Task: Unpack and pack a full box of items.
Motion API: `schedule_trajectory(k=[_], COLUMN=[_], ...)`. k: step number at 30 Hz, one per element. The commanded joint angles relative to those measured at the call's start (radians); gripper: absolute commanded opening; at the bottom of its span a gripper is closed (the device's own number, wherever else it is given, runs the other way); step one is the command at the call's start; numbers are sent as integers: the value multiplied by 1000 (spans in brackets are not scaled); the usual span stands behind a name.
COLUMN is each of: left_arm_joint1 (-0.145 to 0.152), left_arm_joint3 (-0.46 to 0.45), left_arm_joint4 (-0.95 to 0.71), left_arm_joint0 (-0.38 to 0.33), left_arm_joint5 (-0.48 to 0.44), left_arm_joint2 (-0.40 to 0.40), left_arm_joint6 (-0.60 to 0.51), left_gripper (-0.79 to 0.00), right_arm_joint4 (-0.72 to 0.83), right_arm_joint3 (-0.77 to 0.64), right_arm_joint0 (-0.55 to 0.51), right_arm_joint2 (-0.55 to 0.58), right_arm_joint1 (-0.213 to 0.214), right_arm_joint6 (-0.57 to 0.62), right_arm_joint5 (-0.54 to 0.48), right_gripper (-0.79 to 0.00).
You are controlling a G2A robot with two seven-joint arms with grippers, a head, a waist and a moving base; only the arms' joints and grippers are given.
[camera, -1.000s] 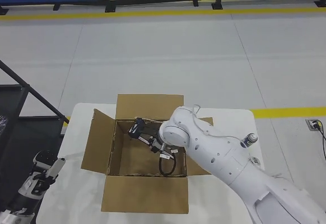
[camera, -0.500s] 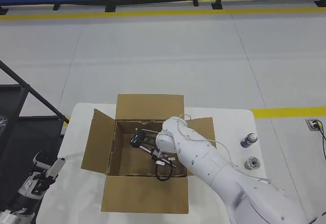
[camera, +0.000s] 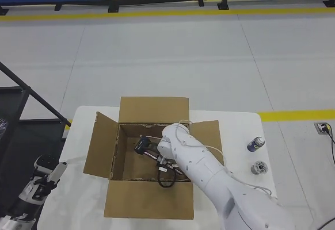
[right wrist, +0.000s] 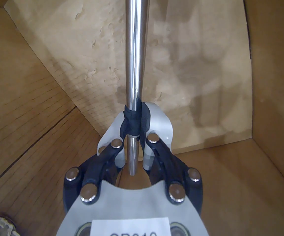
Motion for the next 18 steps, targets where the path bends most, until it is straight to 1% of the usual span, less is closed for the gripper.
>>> schedule_trajectory(k=[1,4,8,10,11,12,13,15,16,17,18], left_arm_joint1=[0,0,0,0,0,0,0,0,0,0,0], left_arm_joint3=[0,0,0,0,0,0,0,0,0,0,0], left_arm_joint4=[0,0,0,0,0,0,0,0,0,0,0], left_arm_joint0=[0,0,0,0,0,0,0,0,0,0,0], left_arm_joint5=[0,0,0,0,0,0,0,0,0,0,0], left_arm_joint2=[0,0,0,0,0,0,0,0,0,0,0], left_arm_joint6=[0,0,0,0,0,0,0,0,0,0,0], left_gripper=[0,0,0,0,0,0,0,0,0,0,0], right_arm_joint4=[0,2,5,4,3,4,3,1,-2,-5,-3], right_arm_joint3=[19,41,64,72,74,76,76,77,76,74,70], right_arm_joint0=[0,1,3,6,8,11,15,23,28,33,39], right_arm_joint2=[2,5,11,13,15,17,18,21,22,23,25], right_arm_joint1=[-9,-20,-30,-33,-35,-36,-37,-39,-40,-41,-42], right_arm_joint6=[-5,-6,-4,-4,-4,-4,-7,-16,-19,-22,-27], right_arm_joint5=[-5,-11,-20,-23,-24,-25,-26,-32,-32,-31,-33], right_gripper=[-785,-785,-456,-434,-409,-351,-228,-249,-246,-219,-212])
